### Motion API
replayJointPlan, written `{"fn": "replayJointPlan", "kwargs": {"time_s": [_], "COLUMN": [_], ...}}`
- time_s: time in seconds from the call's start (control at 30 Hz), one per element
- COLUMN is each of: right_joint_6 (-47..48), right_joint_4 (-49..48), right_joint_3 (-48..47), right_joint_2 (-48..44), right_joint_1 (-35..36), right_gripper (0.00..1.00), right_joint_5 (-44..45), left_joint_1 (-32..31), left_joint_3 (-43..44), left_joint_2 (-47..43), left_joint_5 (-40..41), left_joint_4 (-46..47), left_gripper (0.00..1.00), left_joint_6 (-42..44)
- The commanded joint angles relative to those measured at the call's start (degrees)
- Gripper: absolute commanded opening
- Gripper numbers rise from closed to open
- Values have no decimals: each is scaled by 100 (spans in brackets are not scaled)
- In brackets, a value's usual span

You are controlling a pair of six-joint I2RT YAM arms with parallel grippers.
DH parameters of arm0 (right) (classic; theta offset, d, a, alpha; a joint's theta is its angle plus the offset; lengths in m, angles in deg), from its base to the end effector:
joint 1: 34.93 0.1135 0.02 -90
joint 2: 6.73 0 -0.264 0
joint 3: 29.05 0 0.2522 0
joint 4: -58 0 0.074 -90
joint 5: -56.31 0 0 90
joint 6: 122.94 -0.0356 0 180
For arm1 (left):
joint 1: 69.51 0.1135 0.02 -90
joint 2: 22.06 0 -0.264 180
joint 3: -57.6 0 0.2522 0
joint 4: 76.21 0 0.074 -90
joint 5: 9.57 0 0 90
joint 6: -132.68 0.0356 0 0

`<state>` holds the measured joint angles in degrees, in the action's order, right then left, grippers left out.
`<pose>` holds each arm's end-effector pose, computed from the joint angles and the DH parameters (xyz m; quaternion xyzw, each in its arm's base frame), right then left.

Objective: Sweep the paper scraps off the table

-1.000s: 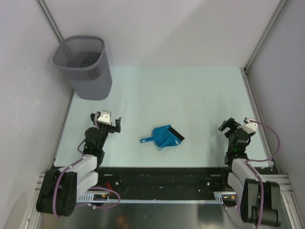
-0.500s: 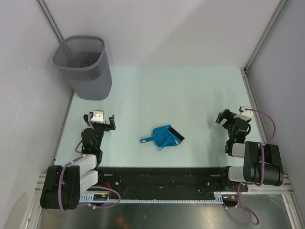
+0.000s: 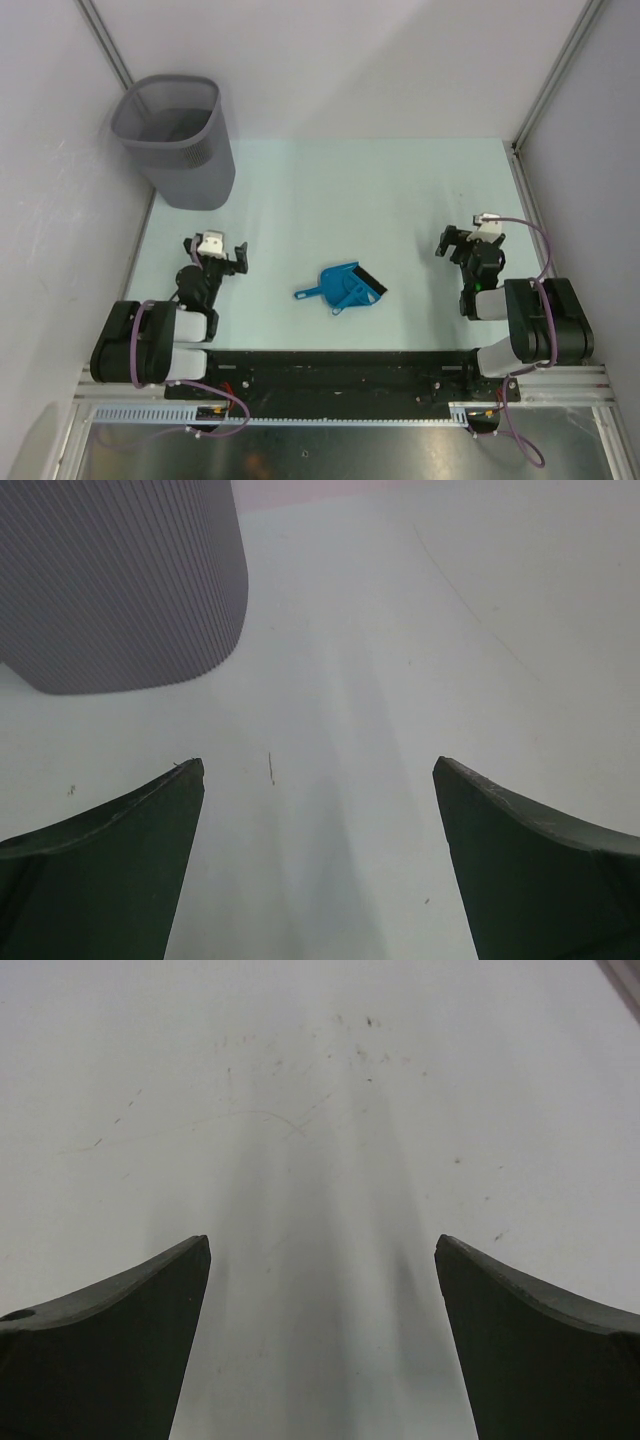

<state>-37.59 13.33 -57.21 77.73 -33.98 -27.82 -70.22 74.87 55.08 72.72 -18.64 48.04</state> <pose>0.2416 0.0004 0.1444 0.0573 0.7726 -0.0088 0.6322 0.1970 -0.0072 0.1484 0.0846 0.7160 -0.0204 0.6926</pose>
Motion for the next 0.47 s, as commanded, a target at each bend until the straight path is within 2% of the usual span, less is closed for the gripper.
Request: {"fn": "replayJointPlan", "kwargs": {"time_s": [0.0, 0.43], "right_joint_6": [218, 236], "right_joint_4": [-309, -265], "right_joint_3": [-108, -134], "right_joint_2": [0, 17], "right_joint_1": [54, 54], "right_gripper": [100, 100], "right_joint_5": [380, 292], "left_joint_1": [-8, -8], "left_joint_3": [159, 256], "left_joint_2": [-50, -33], "left_joint_5": [-29, 102], "left_joint_4": [540, 408], "left_gripper": [100, 100], "left_joint_6": [-167, -220]}}
